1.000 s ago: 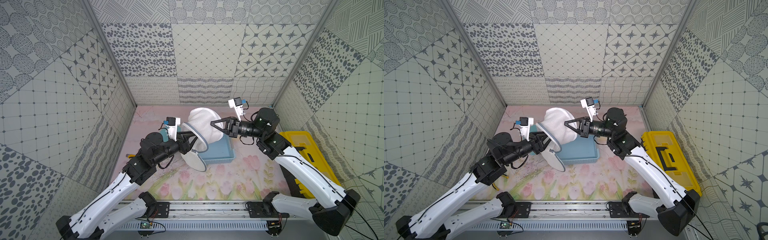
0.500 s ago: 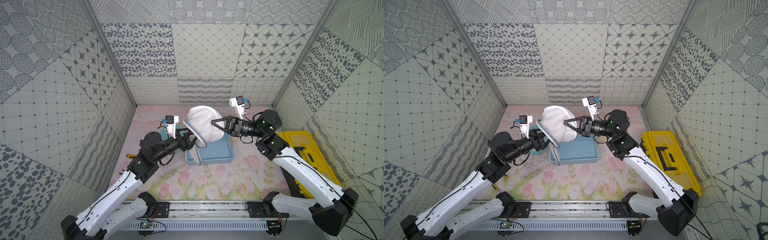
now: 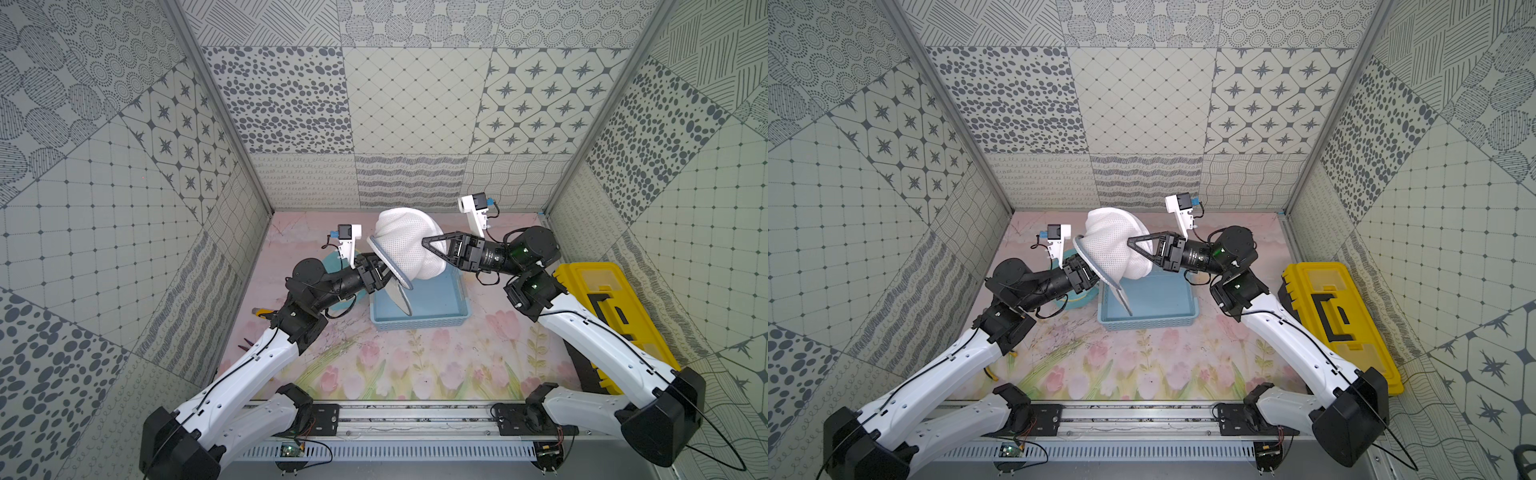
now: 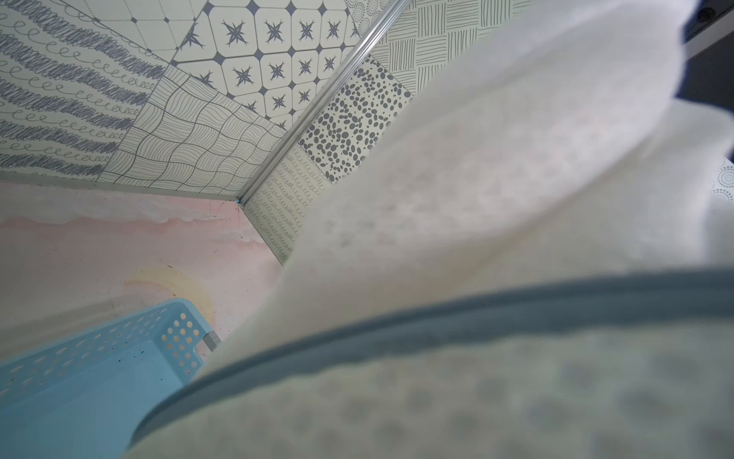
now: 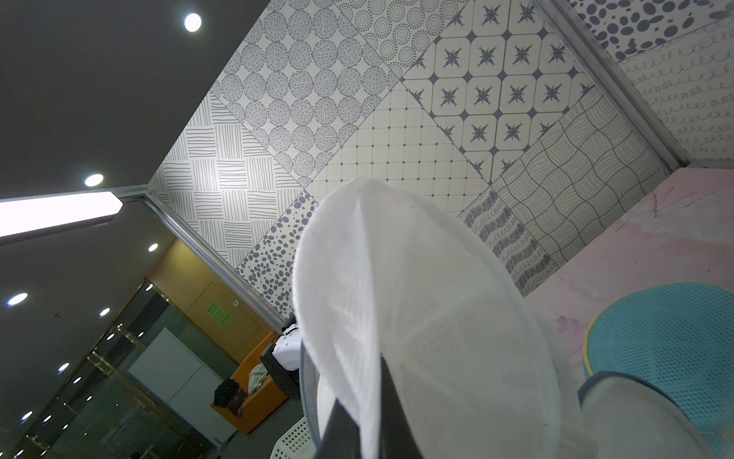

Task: Turn the laundry bag inside out
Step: Turn over the laundry bag.

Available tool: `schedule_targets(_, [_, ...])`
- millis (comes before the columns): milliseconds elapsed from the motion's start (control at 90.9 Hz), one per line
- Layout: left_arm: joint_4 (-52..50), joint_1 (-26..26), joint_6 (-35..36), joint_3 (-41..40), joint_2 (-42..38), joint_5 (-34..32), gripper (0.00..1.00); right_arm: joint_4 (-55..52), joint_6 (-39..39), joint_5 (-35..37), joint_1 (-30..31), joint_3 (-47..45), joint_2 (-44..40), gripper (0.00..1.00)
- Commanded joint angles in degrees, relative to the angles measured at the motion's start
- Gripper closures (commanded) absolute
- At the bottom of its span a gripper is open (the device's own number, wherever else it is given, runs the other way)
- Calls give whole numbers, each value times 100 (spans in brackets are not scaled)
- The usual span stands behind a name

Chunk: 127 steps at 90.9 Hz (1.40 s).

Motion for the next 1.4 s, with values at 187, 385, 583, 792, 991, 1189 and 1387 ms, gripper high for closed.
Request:
schedule_targets(187, [744, 30, -379, -83, -196, 275, 35, 287, 345, 435, 17, -395, 299, 100])
schedule_targets(385, [750, 30, -420, -115, -125, 219, 63, 216, 421, 447, 21, -472, 318, 100])
schedule_targets(583, [464, 30, -364, -132, -314, 131, 85, 214, 514, 580, 14, -700, 355, 100])
schedule_targets(792, [-1188, 30, 103, 137, -651, 36, 100, -1224, -221, 726, -37, -485, 187, 93])
schedule_targets(991, [-3580, 29, 903, 694, -577, 395, 100, -3099, -1666, 1212, -283, -126, -441, 39])
schedule_targets(1189, [-5043, -21, 1606, 1011, -479, 908, 100, -4529, -3079, 1123, -418, 747, -731, 32])
schedule_targets(1387, [-6237, -470, 2371, 1645, -121, 599, 100, -5641, -3981, 1066, 174, 1719, -200, 30])
